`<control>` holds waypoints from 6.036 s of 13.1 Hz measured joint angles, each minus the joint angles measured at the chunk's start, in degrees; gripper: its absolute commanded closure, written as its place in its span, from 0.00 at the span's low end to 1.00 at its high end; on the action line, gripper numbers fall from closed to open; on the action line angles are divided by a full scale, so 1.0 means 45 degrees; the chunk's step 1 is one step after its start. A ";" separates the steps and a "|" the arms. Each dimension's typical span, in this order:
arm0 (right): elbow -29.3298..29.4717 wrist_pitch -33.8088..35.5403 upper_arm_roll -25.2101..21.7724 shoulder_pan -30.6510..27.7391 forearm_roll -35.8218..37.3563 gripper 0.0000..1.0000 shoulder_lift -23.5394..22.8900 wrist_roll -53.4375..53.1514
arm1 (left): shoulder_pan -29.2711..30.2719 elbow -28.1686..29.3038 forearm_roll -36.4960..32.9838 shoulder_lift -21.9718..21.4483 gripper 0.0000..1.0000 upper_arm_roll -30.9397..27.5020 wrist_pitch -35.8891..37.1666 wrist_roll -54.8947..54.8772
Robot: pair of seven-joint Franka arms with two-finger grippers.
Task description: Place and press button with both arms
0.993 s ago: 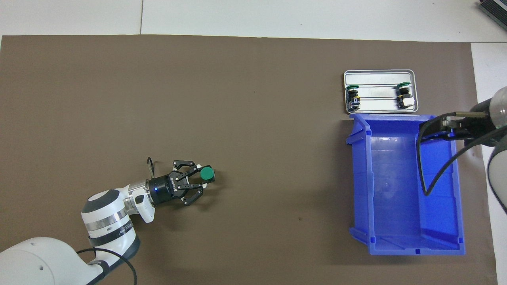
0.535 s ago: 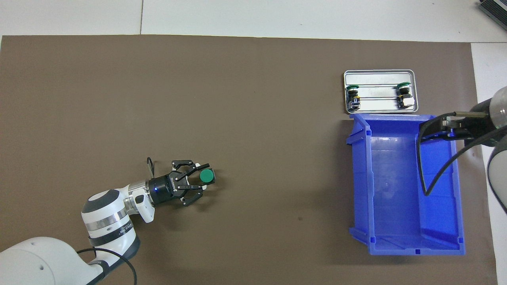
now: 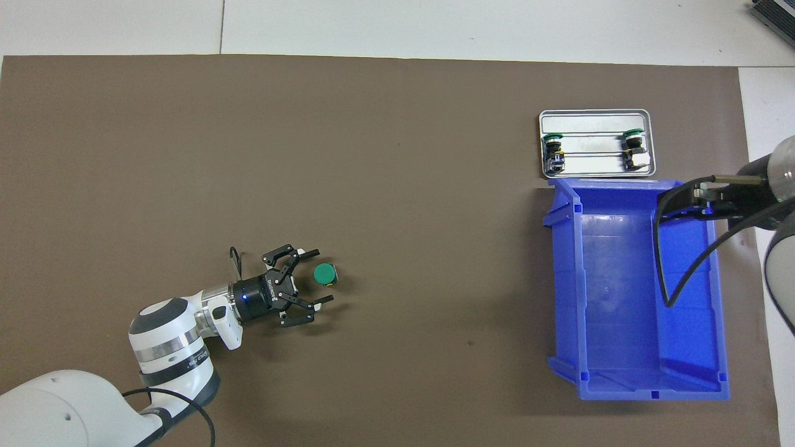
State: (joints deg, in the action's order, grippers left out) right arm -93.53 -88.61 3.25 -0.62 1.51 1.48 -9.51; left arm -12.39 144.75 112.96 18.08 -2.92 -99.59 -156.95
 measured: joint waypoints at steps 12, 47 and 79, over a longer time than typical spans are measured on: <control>-0.0001 0.0000 0.0000 0.0000 0.0000 0.00 0.0001 0.0000 | 0.3908 -0.1177 -0.5568 -0.0940 0.02 -0.0133 0.0093 0.3583; -0.0004 0.0000 0.0000 0.0000 0.0000 0.00 0.0005 0.0000 | -0.4086 -0.6379 -2.2440 -0.3789 1.00 0.0283 -0.3634 3.9643; -0.0018 -0.0008 0.0055 0.0066 -0.0001 0.00 0.0012 0.0000 | -0.4696 -0.3357 -2.2441 -0.3890 1.00 0.0306 -0.7919 3.9673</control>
State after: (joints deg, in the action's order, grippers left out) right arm -93.61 -88.65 3.50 -0.33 1.51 1.53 -9.51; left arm -33.52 129.65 11.97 0.58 -1.55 -135.22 21.57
